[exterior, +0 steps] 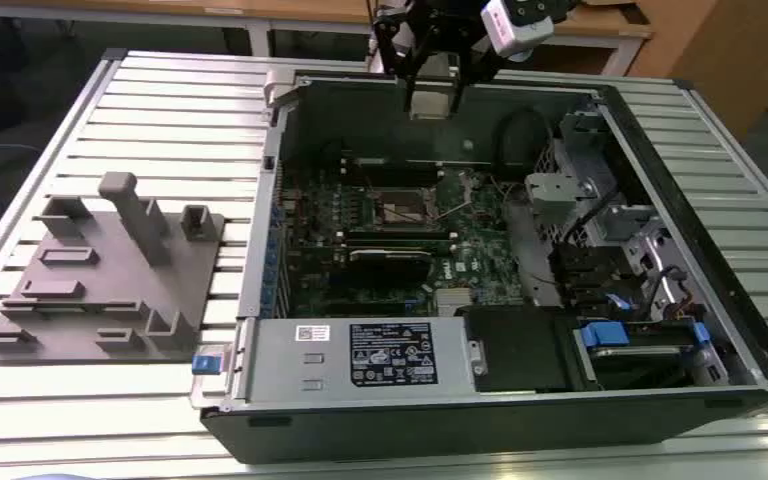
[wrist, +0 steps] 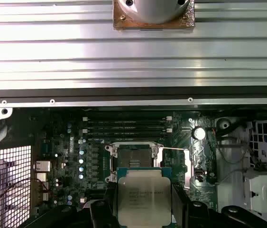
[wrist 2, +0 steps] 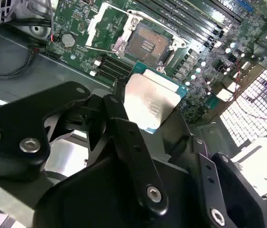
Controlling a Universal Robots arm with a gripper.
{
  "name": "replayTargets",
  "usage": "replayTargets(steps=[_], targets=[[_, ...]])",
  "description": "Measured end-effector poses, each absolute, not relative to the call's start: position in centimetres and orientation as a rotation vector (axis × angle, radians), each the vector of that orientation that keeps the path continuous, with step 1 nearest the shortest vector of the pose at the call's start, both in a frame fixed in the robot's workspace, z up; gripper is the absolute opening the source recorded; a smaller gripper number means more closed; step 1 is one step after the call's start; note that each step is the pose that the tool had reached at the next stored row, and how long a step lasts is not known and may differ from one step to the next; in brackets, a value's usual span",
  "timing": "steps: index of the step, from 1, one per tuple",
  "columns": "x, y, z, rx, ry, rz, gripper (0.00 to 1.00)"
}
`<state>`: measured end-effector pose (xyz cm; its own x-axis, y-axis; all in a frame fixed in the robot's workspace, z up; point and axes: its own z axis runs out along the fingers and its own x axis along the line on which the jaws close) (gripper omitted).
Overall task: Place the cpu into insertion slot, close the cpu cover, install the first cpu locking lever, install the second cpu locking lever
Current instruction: 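Place the cpu into insertion slot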
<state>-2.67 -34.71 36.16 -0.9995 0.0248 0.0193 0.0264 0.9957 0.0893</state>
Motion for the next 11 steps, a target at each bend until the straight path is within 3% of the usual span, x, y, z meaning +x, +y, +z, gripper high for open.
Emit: replayTargets(steps=[11], targets=[[-2.67, -34.71, 35.96, -0.040, -3.120, -0.140, 0.54]])
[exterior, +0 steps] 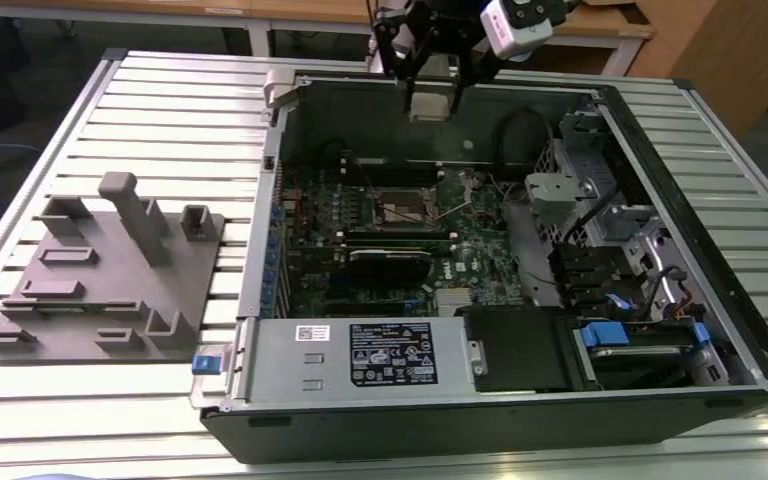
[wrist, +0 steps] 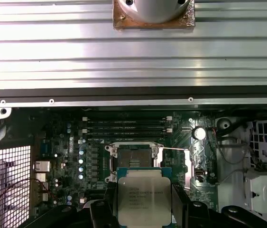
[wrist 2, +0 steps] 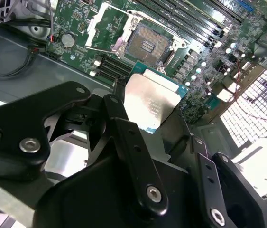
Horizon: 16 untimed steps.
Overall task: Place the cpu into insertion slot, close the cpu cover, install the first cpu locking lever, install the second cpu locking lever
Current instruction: 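Place the cpu into insertion slot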
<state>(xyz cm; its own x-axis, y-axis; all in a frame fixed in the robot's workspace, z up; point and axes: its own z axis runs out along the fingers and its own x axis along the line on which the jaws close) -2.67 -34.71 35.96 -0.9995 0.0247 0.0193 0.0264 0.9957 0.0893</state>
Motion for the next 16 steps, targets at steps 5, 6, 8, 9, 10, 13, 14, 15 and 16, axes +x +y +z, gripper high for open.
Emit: replayTargets(steps=[5, 6, 8, 9, 10, 13, 14, 15, 16], targets=[[-2.67, -34.71, 35.81, -0.040, -3.120, -0.140, 0.54], [-2.67, -34.71, 35.76, -0.040, -3.120, -0.140, 0.54], [-2.67, -34.71, 35.57, -0.040, -3.120, -0.140, 0.54], [-2.67, -34.71, 35.44, -0.040, -3.120, -0.140, 0.54], [-2.67, -34.71, 35.32, -0.040, -3.120, -0.140, 0.54], [-2.67, -34.71, 35.02, -0.040, -3.120, -0.140, 0.54], [-2.67, -34.71, 34.96, -0.040, -3.120, -0.140, 0.54], [-2.67, -34.71, 34.95, -0.040, -3.120, -0.140, 0.54], [-2.67, -34.71, 34.95, -0.040, -3.120, -0.140, 0.54]])
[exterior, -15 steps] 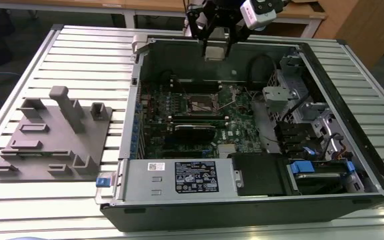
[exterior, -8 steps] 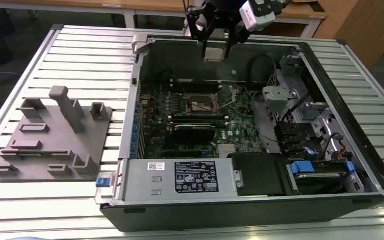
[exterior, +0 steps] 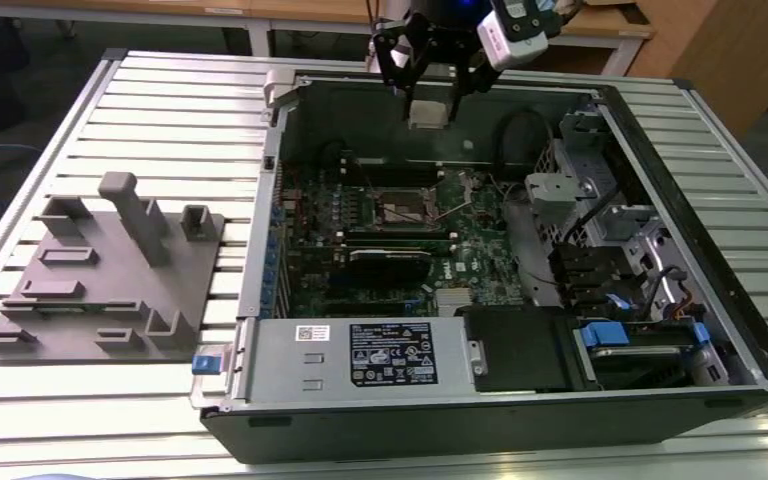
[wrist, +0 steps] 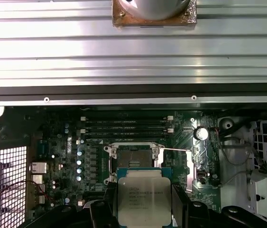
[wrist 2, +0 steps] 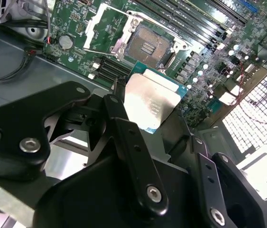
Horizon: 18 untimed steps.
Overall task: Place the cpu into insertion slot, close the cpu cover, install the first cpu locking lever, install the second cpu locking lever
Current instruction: 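Place the cpu into insertion slot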
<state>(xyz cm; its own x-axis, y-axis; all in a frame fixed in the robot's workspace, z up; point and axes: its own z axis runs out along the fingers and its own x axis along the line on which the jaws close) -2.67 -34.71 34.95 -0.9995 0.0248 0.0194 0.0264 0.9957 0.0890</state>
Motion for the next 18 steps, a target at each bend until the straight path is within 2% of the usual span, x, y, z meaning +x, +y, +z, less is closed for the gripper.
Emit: replayTargets(steps=[18], targets=[[-2.67, -34.71, 34.62, -0.040, -3.120, -0.140, 0.54]])
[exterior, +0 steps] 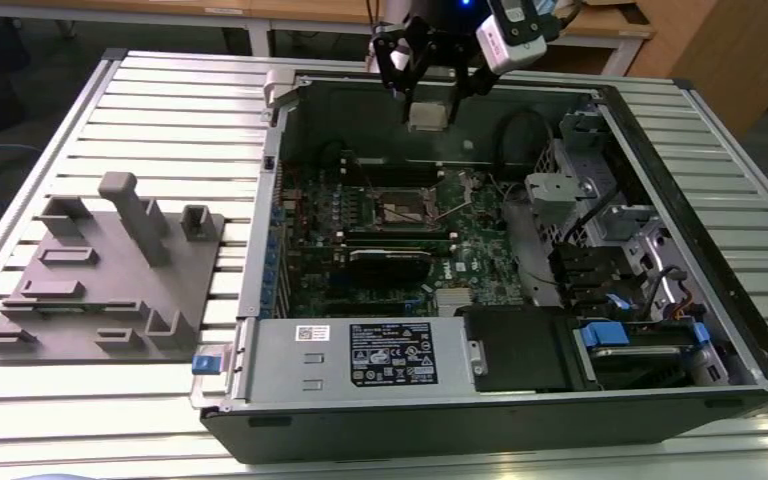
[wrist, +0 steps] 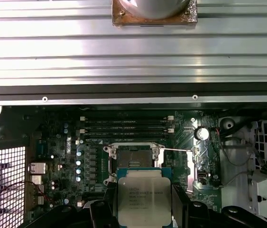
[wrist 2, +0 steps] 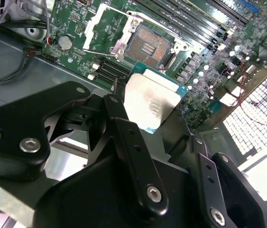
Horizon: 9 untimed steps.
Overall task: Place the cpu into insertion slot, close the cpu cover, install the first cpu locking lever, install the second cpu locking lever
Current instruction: 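Place the cpu into insertion slot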
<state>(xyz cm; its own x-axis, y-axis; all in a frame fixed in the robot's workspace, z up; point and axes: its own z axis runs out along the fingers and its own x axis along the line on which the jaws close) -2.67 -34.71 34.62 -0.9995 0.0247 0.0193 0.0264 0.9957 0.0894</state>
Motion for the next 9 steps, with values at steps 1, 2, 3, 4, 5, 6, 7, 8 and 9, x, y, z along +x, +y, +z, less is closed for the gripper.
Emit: replayTargets(steps=[1, 2, 3, 4, 5, 6, 7, 8, 9], targets=[[-2.67, -34.71, 34.61, -0.040, -3.120, -0.140, 0.54], [-2.67, -34.71, 34.55, -0.040, -3.120, -0.141, 0.54], [-2.67, -34.71, 34.48, -0.040, -3.120, -0.140, 0.54], [-2.67, -34.71, 34.39, -0.040, -3.120, -0.140, 0.54], [-2.67, -34.71, 34.30, -0.040, -3.120, -0.140, 0.54], [-2.67, -34.71, 34.19, -0.040, -3.120, -0.140, 0.54], [-2.67, -34.71, 34.09, -0.040, -3.120, -0.140, 0.54], [-2.67, -34.71, 33.98, -0.040, -3.120, -0.140, 0.54], [-2.67, -34.71, 33.89, -0.040, -3.120, -0.140, 0.54]])
